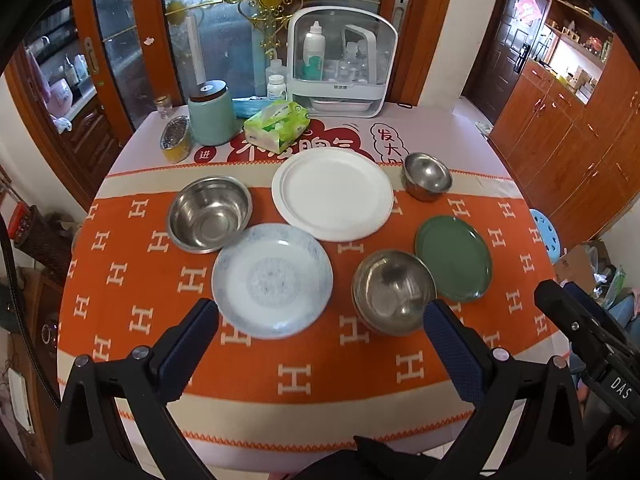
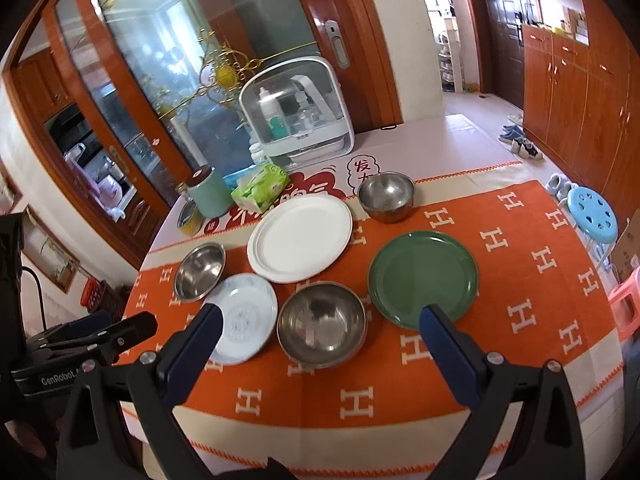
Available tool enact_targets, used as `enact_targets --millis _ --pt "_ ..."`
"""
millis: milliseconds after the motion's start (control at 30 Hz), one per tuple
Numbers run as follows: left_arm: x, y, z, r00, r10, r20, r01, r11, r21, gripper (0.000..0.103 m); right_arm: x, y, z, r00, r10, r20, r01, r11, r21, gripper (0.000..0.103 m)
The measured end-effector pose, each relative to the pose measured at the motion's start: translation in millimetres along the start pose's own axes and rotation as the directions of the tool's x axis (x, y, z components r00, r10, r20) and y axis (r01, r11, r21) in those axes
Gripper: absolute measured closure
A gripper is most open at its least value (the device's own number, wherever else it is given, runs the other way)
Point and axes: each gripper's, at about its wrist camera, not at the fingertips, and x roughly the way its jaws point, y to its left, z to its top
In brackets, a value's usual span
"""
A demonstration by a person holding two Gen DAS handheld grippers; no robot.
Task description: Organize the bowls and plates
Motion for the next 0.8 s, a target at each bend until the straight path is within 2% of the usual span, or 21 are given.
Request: enact_targets --millis 200,300,533,633,800 --pt "15.3 8.9 44.5 1.000 -0.002 0.011 0.001 0.999 0.037 0.001 25.9 -3.2 34.5 1.000 0.000 0.008 0.000 0.999 0.051 0.004" --pt "21.9 13.1 66.4 1.000 0.000 0.028 -0.002 0.999 0.050 0.001 41.0 -4.1 49.9 1.000 -0.028 0.009 0.027 0.998 0.063 0.004" --pt "47.6 24.9 111.7 0.998 0.017 0.064 -0.022 0.997 0.077 0.001 75.3 -13.6 75.2 0.999 -0.034 0.019 0.031 0.993 0.114 0.004" --pt "67.8 31.9 125.2 0.999 0.017 0.052 -0.021 0.997 0.081 0.001 91.2 -18.8 82.6 0.999 -0.023 0.027 0.020 0.991 0.130 0.004" --pt "112.7 40.7 135.7 0.999 -0.037 -0.004 0.037 0.997 0.061 0.001 124.1 -23.9 90.8 1.000 -0.018 0.013 0.016 0.991 0.132 0.004"
